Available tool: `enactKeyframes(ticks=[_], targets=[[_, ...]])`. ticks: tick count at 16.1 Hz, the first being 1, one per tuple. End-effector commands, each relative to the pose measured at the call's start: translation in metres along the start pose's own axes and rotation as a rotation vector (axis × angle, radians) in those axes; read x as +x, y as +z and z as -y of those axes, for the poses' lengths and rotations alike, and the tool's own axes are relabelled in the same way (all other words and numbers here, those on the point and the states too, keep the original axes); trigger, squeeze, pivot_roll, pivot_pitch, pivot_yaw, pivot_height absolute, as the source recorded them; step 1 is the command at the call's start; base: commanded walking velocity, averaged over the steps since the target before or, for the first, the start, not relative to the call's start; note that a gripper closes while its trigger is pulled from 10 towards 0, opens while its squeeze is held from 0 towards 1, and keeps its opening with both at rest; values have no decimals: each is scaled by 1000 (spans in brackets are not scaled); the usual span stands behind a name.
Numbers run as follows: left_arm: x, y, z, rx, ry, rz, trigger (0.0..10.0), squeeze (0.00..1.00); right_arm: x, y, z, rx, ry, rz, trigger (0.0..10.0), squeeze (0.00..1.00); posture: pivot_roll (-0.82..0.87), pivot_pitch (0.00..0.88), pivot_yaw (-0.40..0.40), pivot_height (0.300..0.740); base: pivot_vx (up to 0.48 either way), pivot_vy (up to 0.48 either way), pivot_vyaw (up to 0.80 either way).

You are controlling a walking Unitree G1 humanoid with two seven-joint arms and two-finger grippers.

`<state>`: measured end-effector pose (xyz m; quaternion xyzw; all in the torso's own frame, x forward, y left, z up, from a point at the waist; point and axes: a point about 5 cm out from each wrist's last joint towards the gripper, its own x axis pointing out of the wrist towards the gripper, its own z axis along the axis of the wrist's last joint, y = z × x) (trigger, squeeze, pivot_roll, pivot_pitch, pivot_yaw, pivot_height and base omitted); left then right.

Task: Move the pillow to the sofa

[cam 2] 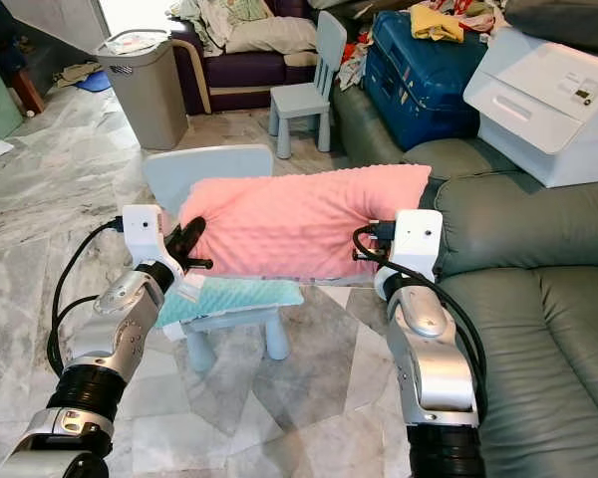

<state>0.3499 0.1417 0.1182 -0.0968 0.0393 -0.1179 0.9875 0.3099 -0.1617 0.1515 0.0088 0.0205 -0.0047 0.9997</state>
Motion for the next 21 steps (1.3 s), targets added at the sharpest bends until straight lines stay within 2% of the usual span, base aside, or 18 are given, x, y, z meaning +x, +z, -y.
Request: enactKeyframes(ticks=[1, 14, 21], targets=[[2, 10, -5, 7, 7, 28, 10000, 0, 2, 7, 1, 11, -6, 32, 10000, 0, -182, 0, 82, 740, 0, 0, -788], [4, 9, -2, -12, -15, 21, 10000, 0, 0, 7, 4, 9, -6, 32, 10000, 0, -206, 0, 76, 740, 0, 0, -788], [4, 7, 0, -13, -24, 16, 10000, 0, -1, 7, 3, 8, -1, 32, 10000, 0, -210, 0, 77, 740, 140, 0, -788]])
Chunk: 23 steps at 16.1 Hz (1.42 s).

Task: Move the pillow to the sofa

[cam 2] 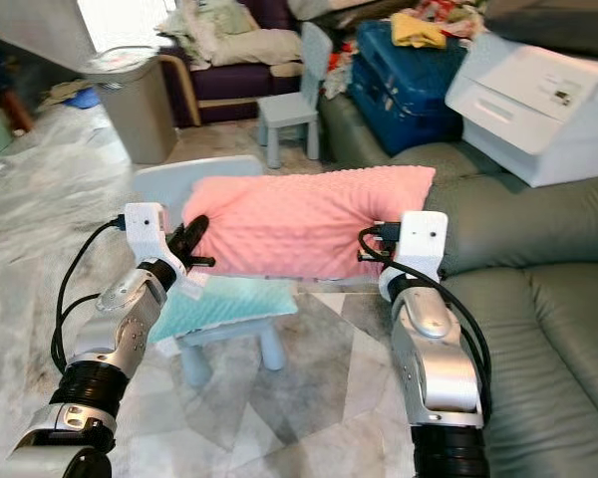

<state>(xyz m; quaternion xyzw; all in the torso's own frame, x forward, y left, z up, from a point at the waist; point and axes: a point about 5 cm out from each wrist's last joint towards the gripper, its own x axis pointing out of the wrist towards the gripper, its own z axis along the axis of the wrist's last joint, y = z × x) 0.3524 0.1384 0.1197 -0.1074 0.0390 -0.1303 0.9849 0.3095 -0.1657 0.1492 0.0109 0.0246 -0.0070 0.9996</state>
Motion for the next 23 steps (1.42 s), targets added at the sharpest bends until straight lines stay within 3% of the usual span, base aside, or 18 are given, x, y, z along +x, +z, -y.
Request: enactKeyframes(ticks=[1, 5, 23], targets=[[1, 6, -3, 7, 2, 15, 10000, 0, -2, 9, -1, 3, 4, 45, 10000, 0, -210, 0, 78, 740, 244, 0, -712], [0, 5, -3, 0, 0, 15, 10000, 0, -2, 9, -1, 5, 8, 43, 10000, 0, -211, 0, 77, 740, 266, 0, -125], [0, 1, -1, -8, -16, 1, 10000, 0, -4, 9, -1, 4, 4, 39, 10000, 0, -215, 0, 82, 740, 325, 236, -698]])
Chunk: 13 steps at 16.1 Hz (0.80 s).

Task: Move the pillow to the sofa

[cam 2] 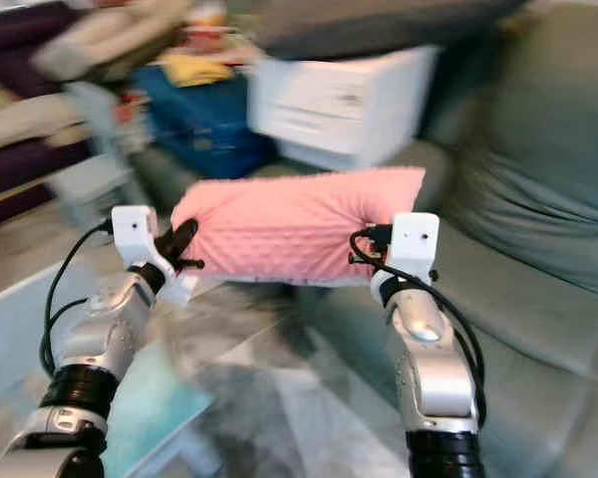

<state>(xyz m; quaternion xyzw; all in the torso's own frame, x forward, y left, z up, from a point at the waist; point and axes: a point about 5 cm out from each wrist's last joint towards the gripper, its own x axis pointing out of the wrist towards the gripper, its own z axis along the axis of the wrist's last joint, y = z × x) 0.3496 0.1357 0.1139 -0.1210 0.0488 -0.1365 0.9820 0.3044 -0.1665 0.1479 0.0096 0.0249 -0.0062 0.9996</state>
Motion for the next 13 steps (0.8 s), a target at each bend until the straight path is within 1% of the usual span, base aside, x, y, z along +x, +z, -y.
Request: enactKeyframes(ticks=[1, 6, 9, 11, 12, 13], targets=[[1, 8, -2, 21, -4, 18, 10000, 0, 1, 10, -2, 6, 2, 40, 10000, 0, -215, 0, 82, 740, 330, 251, -800], [2, 8, -1, 24, -9, 14, 10000, 0, 2, 11, -3, 8, 0, 43, 10000, 0, -216, 0, 85, 740, 335, 250, -800], [1, 4, 1, 22, -15, 6, 10000, 0, 0, 9, -2, 6, -2, 38, 10000, 0, -217, 0, 85, 740, 336, 250, -800], [1, 2, 3, 18, -16, 3, 10000, 0, 1, 10, -2, 2, 2, 37, 10000, 0, -217, 0, 67, 740, 324, 247, -728], [0, -1, 4, 7, -13, 1, 10000, 0, 2, 12, -2, -5, 9, 38, 10000, 0, -217, 0, 54, 740, 307, 251, -519], [-1, -3, 5, -2, -6, -2, 10000, 0, 3, 13, -1, -10, 14, 41, 10000, 0, -217, 0, 46, 740, 247, 0, 0]])
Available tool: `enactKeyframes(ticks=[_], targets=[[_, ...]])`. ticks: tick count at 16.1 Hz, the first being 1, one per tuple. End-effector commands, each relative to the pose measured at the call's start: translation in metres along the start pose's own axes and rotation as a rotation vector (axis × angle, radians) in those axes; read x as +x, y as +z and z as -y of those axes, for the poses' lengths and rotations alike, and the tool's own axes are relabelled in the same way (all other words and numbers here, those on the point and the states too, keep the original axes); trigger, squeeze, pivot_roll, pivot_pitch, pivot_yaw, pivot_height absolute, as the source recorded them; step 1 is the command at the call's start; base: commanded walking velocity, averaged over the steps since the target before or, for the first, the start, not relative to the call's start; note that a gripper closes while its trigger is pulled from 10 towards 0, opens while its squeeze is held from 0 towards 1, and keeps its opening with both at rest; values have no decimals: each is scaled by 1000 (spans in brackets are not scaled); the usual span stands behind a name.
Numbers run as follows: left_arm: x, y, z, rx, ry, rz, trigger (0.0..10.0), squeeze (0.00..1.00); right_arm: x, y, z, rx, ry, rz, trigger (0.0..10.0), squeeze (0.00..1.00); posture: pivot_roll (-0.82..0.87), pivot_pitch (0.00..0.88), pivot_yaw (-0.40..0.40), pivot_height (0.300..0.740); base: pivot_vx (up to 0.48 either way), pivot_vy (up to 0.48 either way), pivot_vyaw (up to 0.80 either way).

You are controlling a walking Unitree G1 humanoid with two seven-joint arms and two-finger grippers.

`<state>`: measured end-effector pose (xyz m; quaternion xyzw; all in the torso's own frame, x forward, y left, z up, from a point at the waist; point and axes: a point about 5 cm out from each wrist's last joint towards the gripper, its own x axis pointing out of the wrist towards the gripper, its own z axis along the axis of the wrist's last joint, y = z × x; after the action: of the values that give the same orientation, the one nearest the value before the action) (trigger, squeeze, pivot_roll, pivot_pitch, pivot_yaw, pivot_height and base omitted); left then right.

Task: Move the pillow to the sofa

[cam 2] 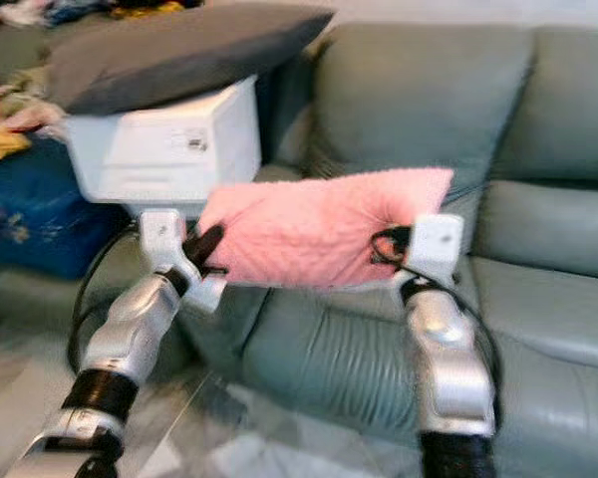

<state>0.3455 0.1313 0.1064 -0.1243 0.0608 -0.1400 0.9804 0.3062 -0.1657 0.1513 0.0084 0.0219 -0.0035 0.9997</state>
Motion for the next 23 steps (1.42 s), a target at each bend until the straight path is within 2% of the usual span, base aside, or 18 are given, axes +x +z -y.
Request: enactKeyframes(ticks=[1, 6, 11, 16, 23], targets=[[1, 4, 2, 5, 2, 18, 10000, 0, 2, 10, -1, -10, 11, 35, 10000, 0, -218, 0, 39, 740, 0, 0, 0], [3, -1, 5, -10, 20, 5, 10000, 0, 2, 10, -5, -25, 24, 23, 10000, 0, -219, 0, 12, 740, 0, 0, 0], [4, -2, 10, 9, 0, -7, 10000, 0, 8, 8, -8, -31, 28, 21, 10000, 0, -219, 0, 50, 740, 0, 0, 0], [5, 0, 7, 7, 6, -6, 10000, 0, 5, 2, -10, -28, 25, 2, 10000, 0, -220, 0, 59, 740, 0, 0, 0], [3, -2, 7, 5, 10, -9, 10000, 0, 6, 3, -10, -29, 27, 1, 10000, 0, -215, 0, 56, 740, 0, -374, 0]])
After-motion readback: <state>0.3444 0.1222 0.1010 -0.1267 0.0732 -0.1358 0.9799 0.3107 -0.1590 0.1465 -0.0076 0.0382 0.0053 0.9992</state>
